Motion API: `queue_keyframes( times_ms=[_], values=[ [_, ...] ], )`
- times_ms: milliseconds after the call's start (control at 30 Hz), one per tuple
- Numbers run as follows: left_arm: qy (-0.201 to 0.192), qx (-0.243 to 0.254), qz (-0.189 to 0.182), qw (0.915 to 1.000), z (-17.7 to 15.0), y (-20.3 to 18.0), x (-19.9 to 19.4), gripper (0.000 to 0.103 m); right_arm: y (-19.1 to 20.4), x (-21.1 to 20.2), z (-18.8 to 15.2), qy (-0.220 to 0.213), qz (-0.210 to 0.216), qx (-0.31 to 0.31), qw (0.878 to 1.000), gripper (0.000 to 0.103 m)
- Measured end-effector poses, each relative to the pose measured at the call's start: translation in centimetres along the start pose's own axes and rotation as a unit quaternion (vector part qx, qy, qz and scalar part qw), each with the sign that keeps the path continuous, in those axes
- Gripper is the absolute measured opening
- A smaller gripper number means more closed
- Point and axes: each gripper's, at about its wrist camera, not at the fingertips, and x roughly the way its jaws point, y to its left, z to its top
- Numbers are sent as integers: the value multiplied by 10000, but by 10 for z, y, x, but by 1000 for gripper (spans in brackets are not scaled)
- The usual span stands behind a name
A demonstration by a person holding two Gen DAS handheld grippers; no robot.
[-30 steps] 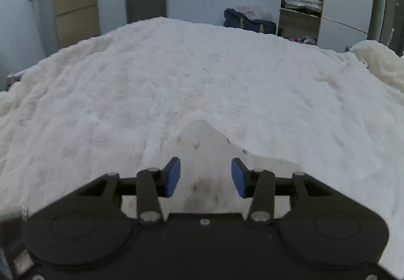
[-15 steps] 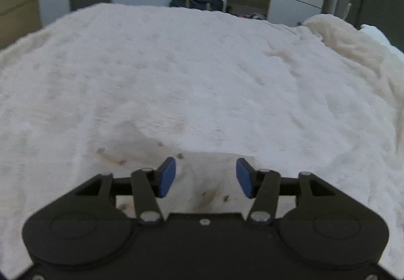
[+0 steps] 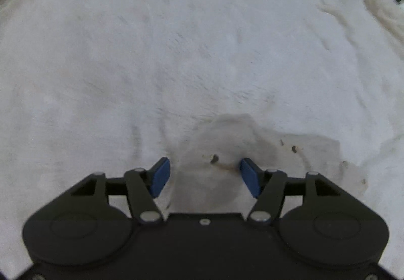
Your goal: Fold clothes
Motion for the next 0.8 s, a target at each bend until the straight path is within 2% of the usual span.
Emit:
queue_keyframes(
  times_ms=[67, 167, 267, 433, 567, 600, 633, 667, 700, 767, 800],
  values=[
    [20, -92, -45, 9999, -3, 2, 2, 52, 6, 14, 1, 197, -345, -38, 9992, 62],
    [108, -126, -143, 9998, -3, 2, 5, 52, 12, 22, 3, 379, -527, 93, 9978, 62],
    [151, -392, -311, 9986, 0, 8, 2, 52, 23, 19, 7, 404, -565, 187, 9974, 63],
    [109, -732, -376, 9965, 1, 17, -4, 51, 25, 15, 8, 330, -630, 402, 9967, 63],
    [178, -685, -408, 9967, -5, 12, 1, 51, 48, 25, -1, 381, -980, -227, 9942, 63],
    [171, -648, -380, 9970, -8, 10, 2, 49, 51, 27, -4, 353, -1037, -314, 9935, 59],
    [146, -688, -377, 9968, -10, 11, 3, 37, 46, 28, -7, 258, -1034, -198, 9941, 51],
    [111, -768, -387, 9962, -13, 14, 3, 30, 42, 29, -10, 187, -1012, -73, 9947, 44],
    [91, -830, -418, 9956, -14, 16, 3, 20, 35, 27, -10, 143, -917, 121, 9956, 41],
    [41, -953, -495, 9942, -14, 17, -1, 16, 22, 17, -12, -5, -695, 387, 9968, 31],
    [14, -1016, -533, 9934, -14, 18, -4, 15, 17, 10, -13, -105, -591, 445, 9972, 29]
  ],
)
